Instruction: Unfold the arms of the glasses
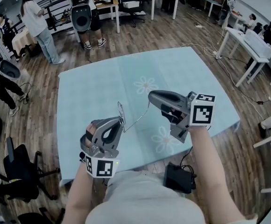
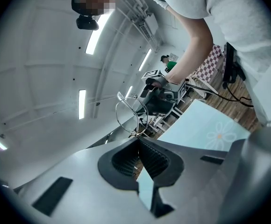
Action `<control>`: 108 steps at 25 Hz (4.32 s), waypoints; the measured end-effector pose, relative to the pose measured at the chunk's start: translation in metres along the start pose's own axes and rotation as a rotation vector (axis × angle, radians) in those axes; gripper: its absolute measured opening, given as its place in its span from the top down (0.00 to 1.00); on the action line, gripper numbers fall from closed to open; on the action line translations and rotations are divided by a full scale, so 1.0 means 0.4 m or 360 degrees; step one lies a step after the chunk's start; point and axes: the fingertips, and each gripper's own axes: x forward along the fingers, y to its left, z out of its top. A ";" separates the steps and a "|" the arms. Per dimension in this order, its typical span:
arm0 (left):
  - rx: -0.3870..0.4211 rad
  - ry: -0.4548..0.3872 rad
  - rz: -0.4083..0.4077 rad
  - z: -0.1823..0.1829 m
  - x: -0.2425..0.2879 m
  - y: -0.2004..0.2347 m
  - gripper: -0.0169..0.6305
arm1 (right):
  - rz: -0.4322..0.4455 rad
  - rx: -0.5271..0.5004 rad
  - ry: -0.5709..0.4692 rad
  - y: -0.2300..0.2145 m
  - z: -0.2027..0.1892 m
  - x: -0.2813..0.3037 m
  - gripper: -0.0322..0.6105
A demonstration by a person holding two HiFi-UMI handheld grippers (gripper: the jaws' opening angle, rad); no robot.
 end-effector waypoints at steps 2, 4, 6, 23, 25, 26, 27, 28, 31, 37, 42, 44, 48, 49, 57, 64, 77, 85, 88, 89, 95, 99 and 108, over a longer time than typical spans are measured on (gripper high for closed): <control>-0.0004 0.0014 0.0003 -0.006 0.002 0.002 0.96 | -0.0010 -0.0014 -0.0007 0.002 0.004 -0.013 0.87; -0.0009 0.0028 0.0004 -0.014 0.004 0.004 0.96 | -0.0020 -0.0020 -0.0010 0.001 0.007 -0.022 0.87; -0.0016 0.0042 0.0011 -0.022 0.004 0.008 0.96 | -0.0033 -0.0025 -0.0011 0.000 0.007 -0.029 0.87; -0.0050 0.0124 0.0038 -0.063 0.019 0.020 0.96 | -0.0309 -0.0437 0.0020 0.039 0.005 -0.071 0.87; -0.0053 0.0131 0.0045 -0.064 0.021 0.024 0.96 | -0.0332 -0.0457 0.0007 0.045 0.007 -0.077 0.87; -0.0053 0.0135 0.0048 -0.064 0.023 0.027 0.96 | -0.0335 -0.0458 0.0000 0.048 0.008 -0.080 0.87; -0.0053 0.0136 0.0049 -0.063 0.025 0.029 0.96 | -0.0334 -0.0457 -0.0007 0.051 0.008 -0.083 0.87; -0.0052 0.0134 0.0051 -0.062 0.027 0.032 0.96 | -0.0330 -0.0455 -0.0012 0.053 0.009 -0.085 0.87; -0.0042 0.0116 0.0063 -0.059 0.030 0.038 0.96 | -0.0325 -0.0452 -0.0018 0.057 0.001 -0.090 0.87; -0.0007 0.0058 0.0088 -0.040 0.014 0.043 0.96 | -0.0362 -0.0557 0.0008 0.062 -0.042 -0.095 0.87; 0.0009 0.0003 0.0105 -0.008 0.011 0.063 0.96 | -0.0415 -0.0686 0.0026 0.053 -0.069 -0.086 0.86; 0.0007 -0.0031 0.0110 0.008 0.011 0.074 0.96 | -0.0419 -0.0736 0.0012 0.053 -0.077 -0.080 0.85; -0.0011 -0.0100 0.0112 0.043 0.024 0.099 0.96 | -0.0410 -0.0844 -0.0039 0.059 -0.074 -0.068 0.85; -0.0015 -0.0115 0.0112 0.049 0.027 0.104 0.96 | -0.0407 -0.0875 -0.0065 0.063 -0.070 -0.064 0.85; 0.0050 -0.0104 0.0120 0.053 0.026 0.100 0.96 | -0.0157 -0.1018 -0.0058 0.177 -0.089 -0.044 0.85; 0.0133 -0.0027 0.0095 0.024 0.044 0.075 0.96 | -0.0035 -0.1233 0.0019 0.307 -0.073 -0.003 0.86; 0.0233 -0.0002 0.0079 0.021 0.063 0.059 0.96 | -0.0195 -0.1411 0.0426 0.291 -0.072 0.061 0.86; 0.0286 0.0000 0.0082 0.016 0.058 0.051 0.96 | -0.0240 -0.1485 0.0510 0.271 -0.089 0.082 0.86; 0.0280 -0.0005 0.0090 0.016 0.057 0.054 0.96 | -0.0252 -0.1486 0.0507 0.265 -0.084 0.079 0.86; 0.0278 -0.0006 0.0092 0.017 0.056 0.055 0.96 | -0.0258 -0.1486 0.0503 0.263 -0.082 0.076 0.86; 0.0268 -0.0011 0.0102 0.025 0.062 0.061 0.96 | -0.0305 -0.1490 0.0486 0.248 -0.052 0.052 0.86; 0.0266 -0.0016 0.0103 0.022 0.056 0.057 0.96 | -0.0353 -0.1506 0.0478 0.236 -0.045 0.043 0.86; 0.0261 -0.0031 0.0109 0.030 0.050 0.055 0.96 | -0.0477 -0.1550 0.0488 0.200 -0.028 0.016 0.77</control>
